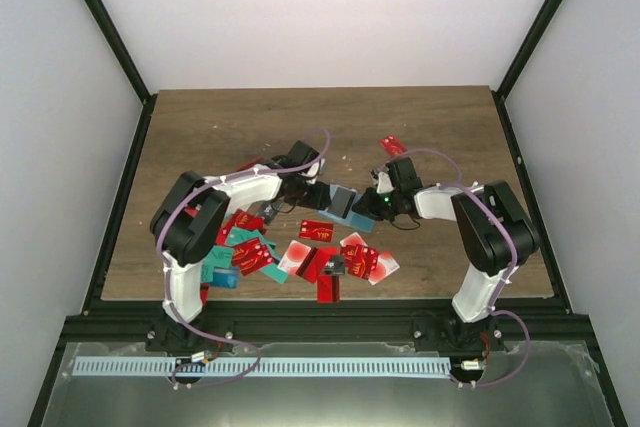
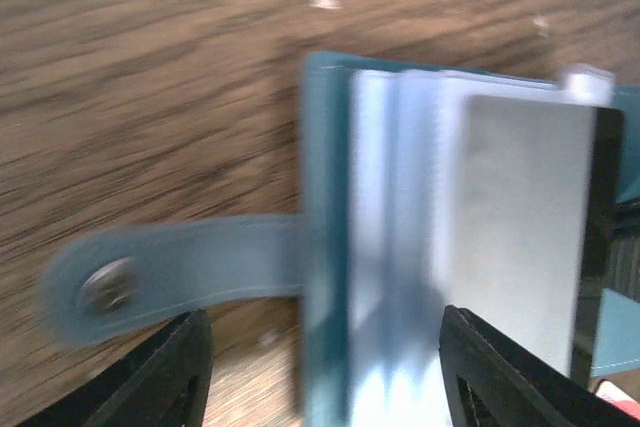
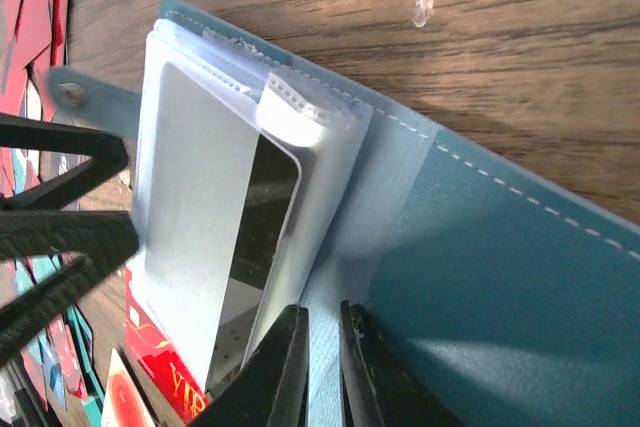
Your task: Put the credit cards into the card holder
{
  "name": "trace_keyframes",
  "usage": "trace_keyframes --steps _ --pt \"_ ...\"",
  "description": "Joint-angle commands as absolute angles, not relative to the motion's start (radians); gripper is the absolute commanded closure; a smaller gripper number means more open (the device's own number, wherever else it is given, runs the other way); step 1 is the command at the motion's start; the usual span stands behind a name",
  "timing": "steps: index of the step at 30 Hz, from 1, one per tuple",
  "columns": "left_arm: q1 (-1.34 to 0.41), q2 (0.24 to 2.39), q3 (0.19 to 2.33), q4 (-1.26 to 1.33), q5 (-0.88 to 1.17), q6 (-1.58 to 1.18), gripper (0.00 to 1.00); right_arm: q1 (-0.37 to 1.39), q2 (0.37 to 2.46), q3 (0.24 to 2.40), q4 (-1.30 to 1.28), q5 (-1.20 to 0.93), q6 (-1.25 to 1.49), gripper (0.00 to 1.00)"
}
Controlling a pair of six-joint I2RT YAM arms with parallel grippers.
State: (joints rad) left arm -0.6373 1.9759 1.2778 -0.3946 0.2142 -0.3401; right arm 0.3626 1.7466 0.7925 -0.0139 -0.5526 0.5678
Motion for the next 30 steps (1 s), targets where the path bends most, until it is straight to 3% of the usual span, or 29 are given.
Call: trace_keyframes --steps 1,10,13,16,26,30 --pt "-0.584 1.887 1.229 -0.376 0.153 -0.356 0.33 0.368 1.806 0.810 -0.027 -0.493 0.546 0.89" --pt "-0.581 1.900 1.244 -0.387 0.097 -0.331 0.33 0.369 1.824 0.794 -0.006 -0.500 0.541 0.89" --pt "-0.581 1.931 1.248 -0.346 0.133 -0.331 0.37 0.369 1.822 0.795 -0.006 -0.503 0.541 0.90" --pt "-0.581 1.966 1.261 -0.314 0.177 -0.335 0.47 0.369 1.818 0.796 -0.009 -0.504 0.538 0.90" --pt "-0.582 1.971 1.263 -0.276 0.231 -0.330 0.95 0.367 1.796 0.803 -0.014 -0.513 0.538 0.90" --pt "-0.583 1.904 1.270 -0.327 0.189 -0.333 0.96 0.367 1.766 0.818 -0.036 -0.521 0.532 0.90"
